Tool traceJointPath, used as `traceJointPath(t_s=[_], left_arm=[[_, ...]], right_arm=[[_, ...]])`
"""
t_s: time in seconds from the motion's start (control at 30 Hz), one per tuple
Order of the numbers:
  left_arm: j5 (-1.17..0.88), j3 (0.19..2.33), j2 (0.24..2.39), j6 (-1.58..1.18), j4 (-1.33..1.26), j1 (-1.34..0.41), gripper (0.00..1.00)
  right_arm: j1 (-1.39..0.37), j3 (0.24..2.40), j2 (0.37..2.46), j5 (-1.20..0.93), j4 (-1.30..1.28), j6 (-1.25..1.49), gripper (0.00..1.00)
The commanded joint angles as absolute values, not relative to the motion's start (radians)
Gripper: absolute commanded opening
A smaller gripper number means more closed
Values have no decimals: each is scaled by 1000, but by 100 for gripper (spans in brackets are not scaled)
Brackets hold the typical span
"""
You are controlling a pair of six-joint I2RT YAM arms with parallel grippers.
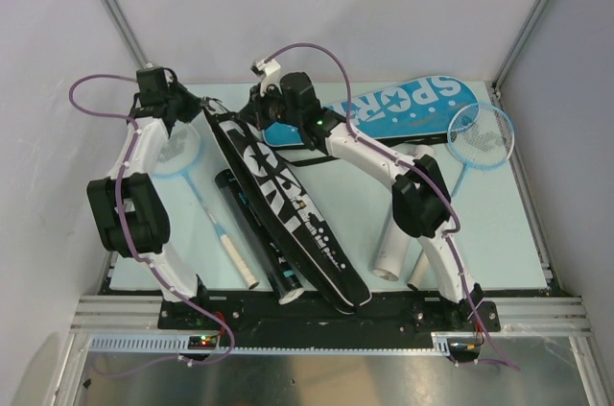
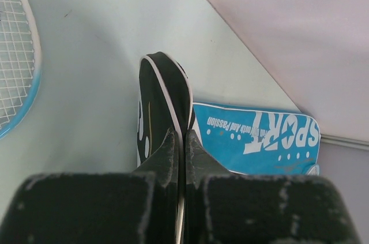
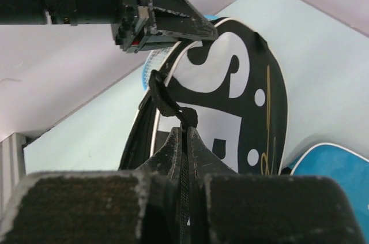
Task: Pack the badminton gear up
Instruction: Adjust the racket bag at the center of the board.
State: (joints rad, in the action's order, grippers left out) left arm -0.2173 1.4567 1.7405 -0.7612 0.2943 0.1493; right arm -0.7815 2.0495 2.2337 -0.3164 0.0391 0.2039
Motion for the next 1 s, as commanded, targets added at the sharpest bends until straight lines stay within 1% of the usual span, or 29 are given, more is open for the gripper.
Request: traceJointPath(t_s=[0.0, 0.03, 0.2, 0.3, 0.37, 0.53, 0.7, 0.87, 0.97], left_arm=[[-264, 1447, 1685, -791, 279, 152, 0], [-275, 1446, 1687, -806, 278, 154, 0], [-296, 1438, 1690, -900, 278, 152, 0], [-298, 1437, 1689, -943, 279, 152, 0], [-290, 1434, 1686, -967, 280, 152, 0], [-303, 1425, 1681, -1028, 284, 153, 0], [-324, 1431, 1680, -1065, 311, 158, 0], [-328, 1445, 1671, -1095, 352, 163, 0], [-318, 1459, 1670, -1106, 396, 164, 0]], right_arm=[[-769, 2120, 2294, -237, 44, 166, 3], [-769, 2130, 2305, -227, 31, 166, 6], [-777, 2144, 2297, -141, -58, 162, 37], [-799, 2070, 2237, -55, -38, 128, 52], [-817, 2012, 2196, -19, 3, 88, 57], [-862, 1836, 2114, -22, 197, -69, 65], [-883, 1642, 2054, -86, 424, -226, 65], [-890, 1553, 2021, -145, 560, -380, 65], [-903, 1504, 2007, -165, 634, -504, 68]])
